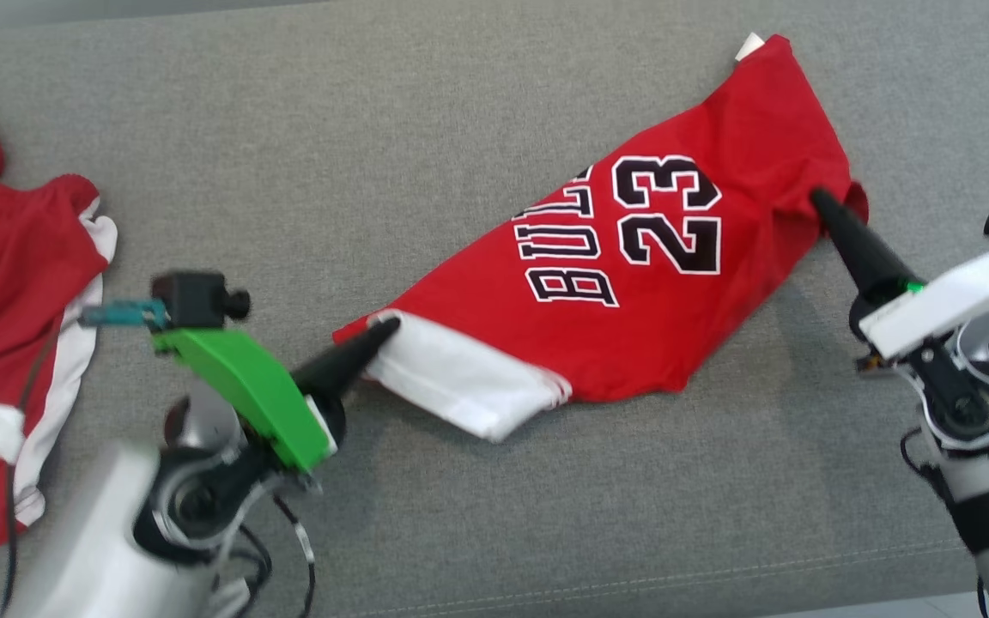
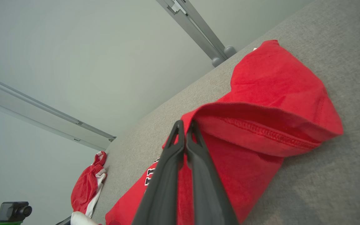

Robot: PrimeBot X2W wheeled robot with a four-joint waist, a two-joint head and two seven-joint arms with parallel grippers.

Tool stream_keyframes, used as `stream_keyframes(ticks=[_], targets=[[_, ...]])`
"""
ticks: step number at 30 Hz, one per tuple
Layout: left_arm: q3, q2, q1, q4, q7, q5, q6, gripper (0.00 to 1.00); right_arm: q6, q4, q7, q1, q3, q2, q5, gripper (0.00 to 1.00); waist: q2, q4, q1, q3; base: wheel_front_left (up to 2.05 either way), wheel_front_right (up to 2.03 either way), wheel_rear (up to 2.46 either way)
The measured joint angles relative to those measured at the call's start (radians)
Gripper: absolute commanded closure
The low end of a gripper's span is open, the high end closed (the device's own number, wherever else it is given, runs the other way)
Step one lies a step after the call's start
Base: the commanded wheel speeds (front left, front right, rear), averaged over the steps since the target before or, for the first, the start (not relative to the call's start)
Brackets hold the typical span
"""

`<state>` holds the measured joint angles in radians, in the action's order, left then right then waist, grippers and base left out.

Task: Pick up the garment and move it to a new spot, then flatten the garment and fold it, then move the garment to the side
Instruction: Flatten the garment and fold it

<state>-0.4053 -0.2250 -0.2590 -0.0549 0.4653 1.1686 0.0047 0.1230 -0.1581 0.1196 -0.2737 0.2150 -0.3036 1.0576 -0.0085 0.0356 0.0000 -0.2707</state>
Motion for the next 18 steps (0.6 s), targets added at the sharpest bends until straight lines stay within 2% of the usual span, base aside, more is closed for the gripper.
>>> stream_keyframes(ticks=[4, 6, 8, 11, 13, 15, 18], targets=[[0.071, -0.013, -0.218, 0.061, 0.056, -0.004, 0.061, 1.00, -0.002, -0.032, 0.055, -0.195, -0.022, 0.030, 0.042, 1.00, 0.0000, 0.007, 0.0000, -0.050, 0.00, 0.00, 0.00], [0.111, -0.036, -0.349, 0.082, 0.063, -0.039, 0.088, 1.00, -0.032, -0.038, 0.058, -0.320, -0.061, 0.051, 0.052, 1.00, 0.0000, 0.011, 0.0000, -0.075, 0.00, 0.00, 0.00], [0.148, -0.077, -0.501, 0.083, 0.059, -0.114, 0.089, 1.00, -0.068, -0.037, 0.055, -0.454, -0.100, 0.059, 0.057, 1.00, 0.0000, 0.016, 0.0000, -0.101, 0.00, 0.00, 0.00], [0.217, -0.103, -0.745, 0.062, 0.016, -0.191, 0.092, 1.00, -0.111, -0.006, 0.012, -0.649, -0.174, 0.055, 0.051, 1.00, -0.0001, 0.023, 0.0000, -0.140, 0.00, 0.00, 0.00], [0.243, -0.095, -0.882, 0.057, -0.035, -0.210, 0.086, 1.00, -0.107, 0.009, -0.044, -0.772, -0.216, 0.054, 0.050, 1.00, 0.0000, 0.026, 0.0000, -0.165, 0.00, 0.00, 0.00], [0.258, -0.076, -0.983, 0.065, -0.079, -0.219, 0.058, 1.00, -0.081, 0.016, -0.092, -0.862, -0.228, 0.055, 0.042, 1.00, 0.0000, 0.027, 0.0001, -0.184, 0.00, 0.00, 0.00], [0.270, -0.034, -1.028, 0.109, -0.129, -0.198, 0.013, 1.00, -0.049, -0.014, -0.136, -0.900, -0.223, 0.064, 0.035, 1.00, 0.0000, 0.026, 0.0001, -0.189, 0.00, 0.00, 0.00]])
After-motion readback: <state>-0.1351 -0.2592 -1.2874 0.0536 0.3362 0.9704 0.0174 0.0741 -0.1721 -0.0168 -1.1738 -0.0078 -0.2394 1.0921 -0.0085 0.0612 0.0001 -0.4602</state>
